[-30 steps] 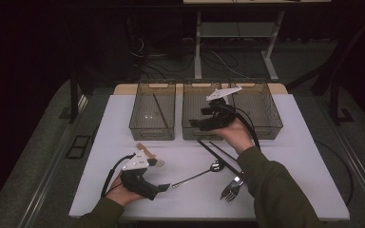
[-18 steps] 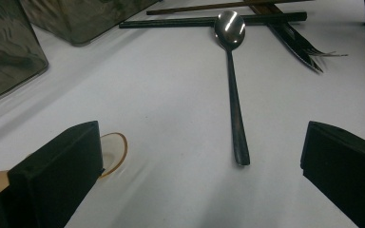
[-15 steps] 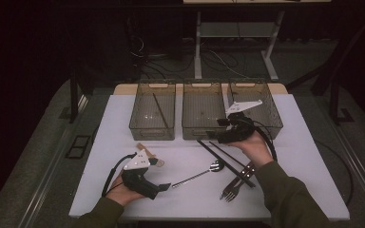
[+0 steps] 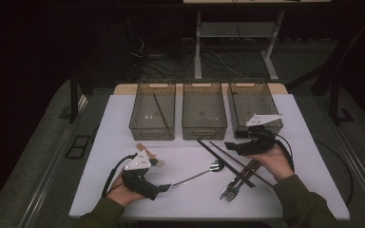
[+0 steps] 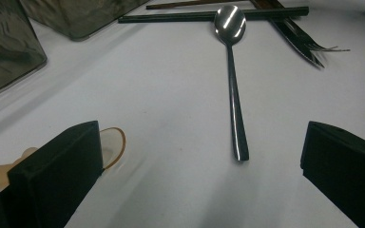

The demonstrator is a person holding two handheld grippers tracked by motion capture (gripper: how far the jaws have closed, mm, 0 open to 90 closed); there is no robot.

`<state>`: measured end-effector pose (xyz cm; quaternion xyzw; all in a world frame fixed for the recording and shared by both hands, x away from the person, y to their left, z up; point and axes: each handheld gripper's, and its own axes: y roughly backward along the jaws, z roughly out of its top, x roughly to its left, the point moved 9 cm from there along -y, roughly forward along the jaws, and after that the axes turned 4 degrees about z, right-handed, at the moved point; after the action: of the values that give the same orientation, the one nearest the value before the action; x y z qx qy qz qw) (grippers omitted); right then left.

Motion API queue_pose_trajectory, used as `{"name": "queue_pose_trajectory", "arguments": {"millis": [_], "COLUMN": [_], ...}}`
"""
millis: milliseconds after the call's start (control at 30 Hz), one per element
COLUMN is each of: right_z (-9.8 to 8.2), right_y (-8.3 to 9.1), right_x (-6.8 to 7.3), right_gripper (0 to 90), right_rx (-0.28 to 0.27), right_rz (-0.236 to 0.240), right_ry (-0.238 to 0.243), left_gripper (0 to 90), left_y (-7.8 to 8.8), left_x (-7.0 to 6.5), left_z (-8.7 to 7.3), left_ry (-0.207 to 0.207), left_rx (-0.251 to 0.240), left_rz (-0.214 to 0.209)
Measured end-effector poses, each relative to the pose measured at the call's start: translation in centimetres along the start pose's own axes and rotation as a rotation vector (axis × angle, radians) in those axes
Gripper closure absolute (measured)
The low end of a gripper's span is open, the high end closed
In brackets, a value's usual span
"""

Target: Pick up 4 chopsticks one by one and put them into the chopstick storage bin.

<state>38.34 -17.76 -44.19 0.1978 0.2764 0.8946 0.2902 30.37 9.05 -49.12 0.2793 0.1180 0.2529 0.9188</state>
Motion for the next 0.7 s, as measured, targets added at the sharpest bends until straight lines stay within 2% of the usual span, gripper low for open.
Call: {"name": "queue_pose_trajectory", "arguments": {"millis": [433,567,700], "right_z": [-3.7,-4.8,-5.9], "right_y": [2.0,2.3,2.7], "right_x": [-0.6,-0.7,-0.8], "right_gripper": [33.7,38.0,47.2], "right_rx": [0.041,0.058,0.074], "right_rz": [-0.029,-0.028,-0.036], "right_ry": [-0.032,-0.037,-0.032], "left_gripper": [0.0,0.0,0.0], "left_y": [0.1,0.1,0.1], "left_x": [-0.1,0.0,0.0], "left_z": [0.0,0.0,0.0], "left_ry": [0.006,0.005,0.007], "left_rx": [-0.003,0.0,-0.001], "left_rz": [0.001,0.002,0.003]}}
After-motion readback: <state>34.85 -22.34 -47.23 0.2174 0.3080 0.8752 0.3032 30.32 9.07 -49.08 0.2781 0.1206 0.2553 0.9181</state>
